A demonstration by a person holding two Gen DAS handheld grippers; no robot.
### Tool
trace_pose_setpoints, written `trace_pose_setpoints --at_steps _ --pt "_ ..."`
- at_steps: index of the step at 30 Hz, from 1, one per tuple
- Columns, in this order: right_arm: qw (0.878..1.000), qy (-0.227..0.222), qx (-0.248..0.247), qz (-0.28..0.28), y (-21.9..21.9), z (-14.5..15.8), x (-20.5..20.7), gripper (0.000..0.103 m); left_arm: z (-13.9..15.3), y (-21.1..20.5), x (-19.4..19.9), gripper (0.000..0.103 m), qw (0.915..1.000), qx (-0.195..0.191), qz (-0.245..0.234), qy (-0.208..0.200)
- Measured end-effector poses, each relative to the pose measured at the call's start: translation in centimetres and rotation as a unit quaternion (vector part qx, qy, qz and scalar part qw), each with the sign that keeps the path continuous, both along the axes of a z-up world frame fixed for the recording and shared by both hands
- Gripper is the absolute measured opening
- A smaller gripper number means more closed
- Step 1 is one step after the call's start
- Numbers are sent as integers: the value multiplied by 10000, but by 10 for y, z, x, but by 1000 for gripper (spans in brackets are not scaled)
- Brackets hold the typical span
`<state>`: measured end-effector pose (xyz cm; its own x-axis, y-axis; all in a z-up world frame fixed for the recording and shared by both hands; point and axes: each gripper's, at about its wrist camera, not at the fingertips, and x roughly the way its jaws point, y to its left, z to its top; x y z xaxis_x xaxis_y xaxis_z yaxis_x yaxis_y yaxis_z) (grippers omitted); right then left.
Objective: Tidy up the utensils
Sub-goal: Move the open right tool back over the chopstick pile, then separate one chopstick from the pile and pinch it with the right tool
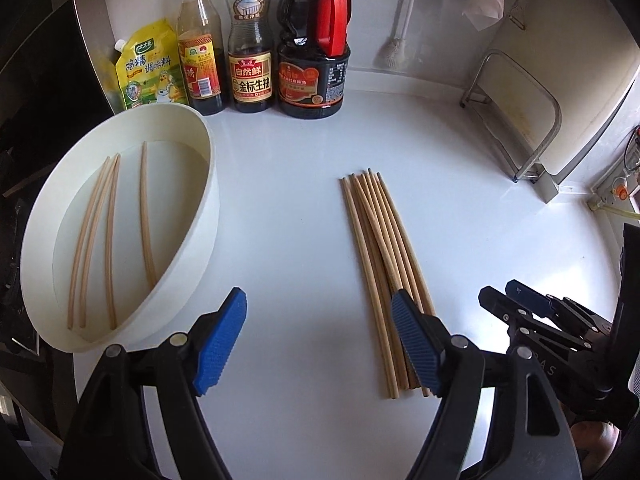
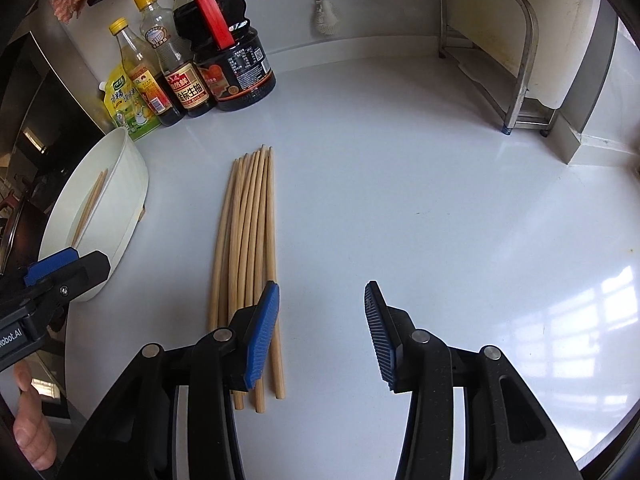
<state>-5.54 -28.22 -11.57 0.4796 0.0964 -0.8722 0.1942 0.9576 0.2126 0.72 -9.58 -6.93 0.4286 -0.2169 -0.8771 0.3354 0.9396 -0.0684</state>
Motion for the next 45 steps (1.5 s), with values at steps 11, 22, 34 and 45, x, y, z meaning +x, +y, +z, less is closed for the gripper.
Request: trace_pose_setpoints --at_steps 11,22,34,45 --pt "9993 -95 -79 350 13 -19 11 46 -26 2 -2 76 9997 14 248 16" --pt "9982 -232 -203 509 26 -34 18 46 -53 4 2 76 9994 -39 343 -8" --pt "9962 -124 -560 660 32 -42 24 46 -63 2 4 76 9993 -117 353 57" --pt "9964 -170 -655 510 14 -41 28 46 -74 -17 11 76 9997 -52 227 103"
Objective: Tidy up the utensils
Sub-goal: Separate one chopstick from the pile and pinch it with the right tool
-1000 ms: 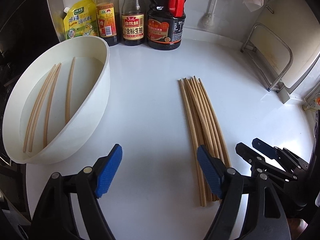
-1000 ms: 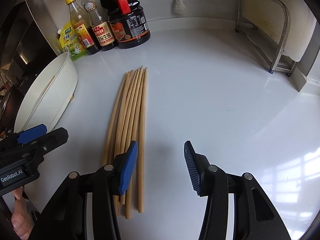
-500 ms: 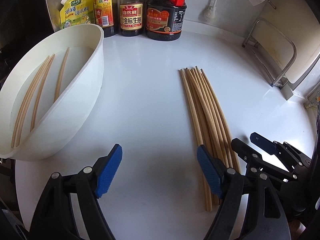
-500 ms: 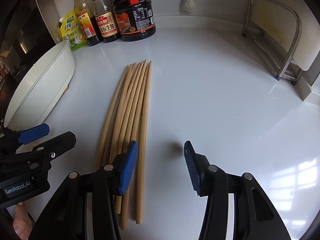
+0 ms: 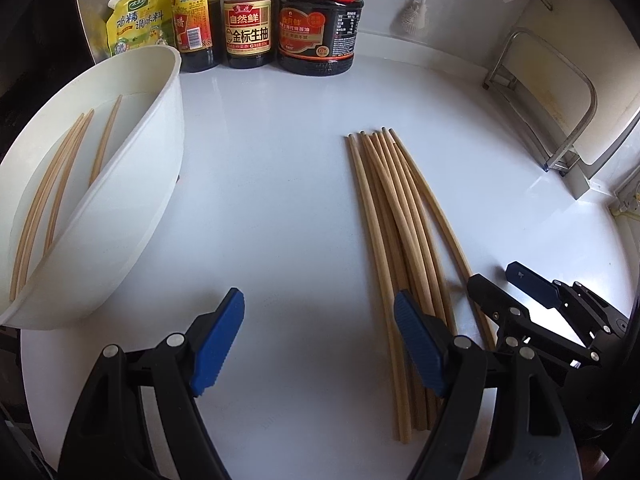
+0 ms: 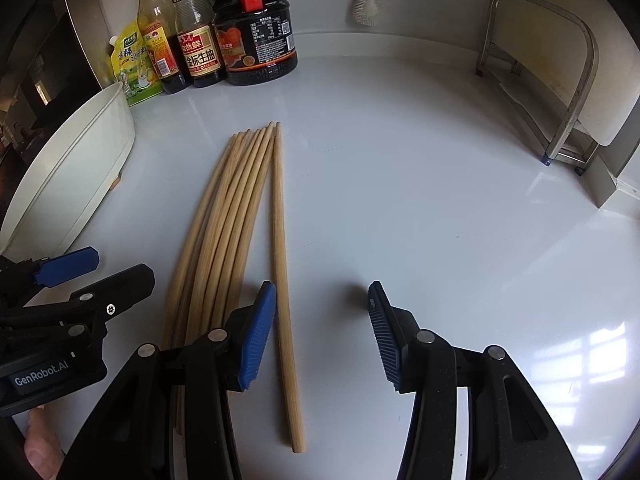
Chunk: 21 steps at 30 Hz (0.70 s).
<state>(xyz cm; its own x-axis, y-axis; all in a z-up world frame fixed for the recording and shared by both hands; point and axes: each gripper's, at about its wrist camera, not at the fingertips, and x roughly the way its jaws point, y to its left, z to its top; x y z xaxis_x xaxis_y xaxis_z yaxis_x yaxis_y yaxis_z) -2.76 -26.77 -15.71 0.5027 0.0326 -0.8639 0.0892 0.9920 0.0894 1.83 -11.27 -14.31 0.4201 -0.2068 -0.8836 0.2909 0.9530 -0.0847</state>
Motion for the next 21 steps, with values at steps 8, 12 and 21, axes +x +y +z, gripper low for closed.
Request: trace_pose_setpoints --at_steps 8,12,21 --pt "9999 -28 37 -93 -16 0 -2 46 -14 -11 4 76 9997 196 -55 113" --pt "10000 -41 44 -61 -17 0 -2 46 -16 -15 5 77 9996 263 -60 113" --pt "9998 -114 -156 95 -8 -2 5 46 -20 -14 12 79 9989 455 92 32"
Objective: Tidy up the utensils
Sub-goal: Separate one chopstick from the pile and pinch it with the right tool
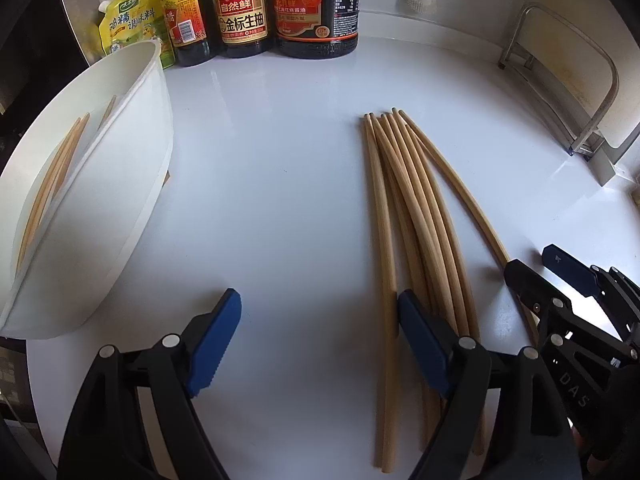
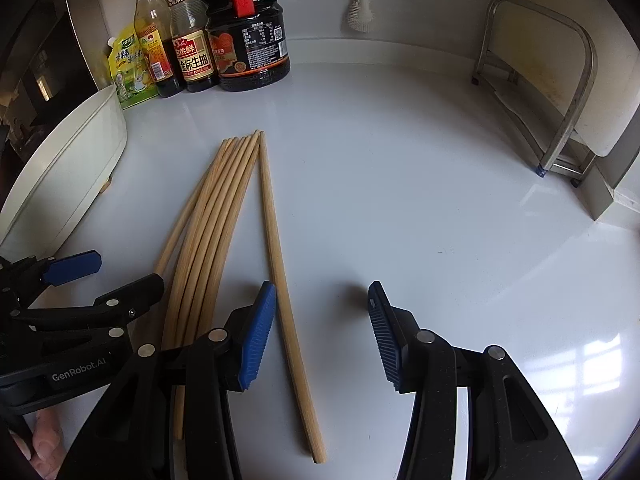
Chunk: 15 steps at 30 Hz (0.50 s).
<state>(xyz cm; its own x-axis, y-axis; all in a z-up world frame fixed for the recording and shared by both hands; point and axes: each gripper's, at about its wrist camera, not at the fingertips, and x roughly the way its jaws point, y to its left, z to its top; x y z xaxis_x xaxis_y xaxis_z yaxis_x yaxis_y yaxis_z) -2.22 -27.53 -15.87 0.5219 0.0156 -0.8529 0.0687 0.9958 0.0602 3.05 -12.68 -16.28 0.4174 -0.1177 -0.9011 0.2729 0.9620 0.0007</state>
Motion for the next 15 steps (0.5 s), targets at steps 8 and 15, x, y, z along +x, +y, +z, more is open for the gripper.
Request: trace_pose_setpoints --at_steps 8,15 --pt "9990 -71 -280 348 18 -2 9 26 6 -7 -4 32 9997 -45 -208 -113" --pt "9990 -51 -174 408 22 -1 10 6 8 -10 -6 7 9992 -148 -360 -4"
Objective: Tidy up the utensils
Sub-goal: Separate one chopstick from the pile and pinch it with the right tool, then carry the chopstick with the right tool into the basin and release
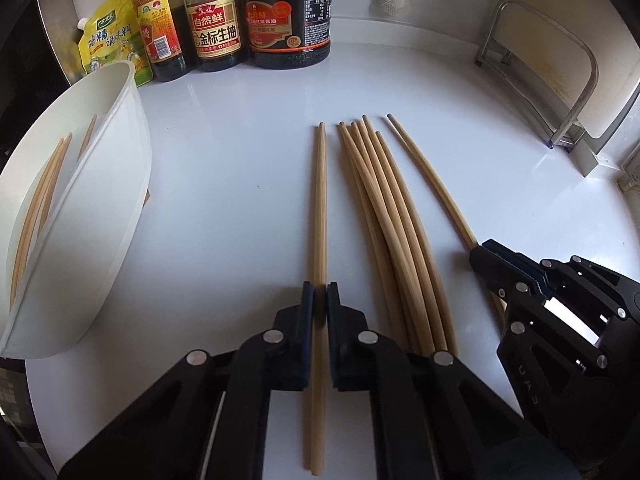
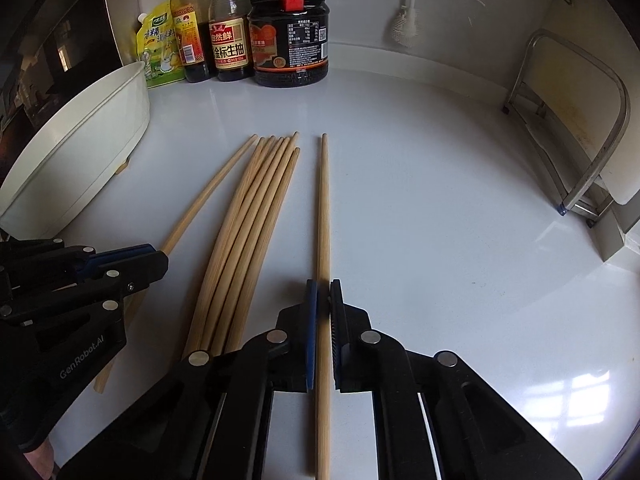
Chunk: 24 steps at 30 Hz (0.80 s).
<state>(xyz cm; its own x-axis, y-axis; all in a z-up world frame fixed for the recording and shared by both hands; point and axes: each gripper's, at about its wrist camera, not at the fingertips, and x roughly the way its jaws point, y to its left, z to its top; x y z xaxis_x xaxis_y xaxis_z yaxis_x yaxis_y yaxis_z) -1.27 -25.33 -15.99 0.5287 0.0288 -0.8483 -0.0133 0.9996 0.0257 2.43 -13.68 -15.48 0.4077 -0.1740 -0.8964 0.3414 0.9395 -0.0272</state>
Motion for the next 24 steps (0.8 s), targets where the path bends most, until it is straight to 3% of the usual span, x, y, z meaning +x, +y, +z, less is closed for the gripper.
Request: trace_pose_setpoints --at_steps 6,12,19,24 --pt "9983 108 443 -351 -17 10 -5 6 11 9 0 7 9998 -153 -2 124" --pt "9972 47 599 -451 -12 45 -11 6 51 23 1 7 9993 -373 -60 32" --pt "9960 -301 773 -331 26 109 0 6 112 70 14 7 9978 -549 85 -351" --pt "9953 -465 844 61 80 135 22 6 136 125 29 7 9963 -499 357 -604"
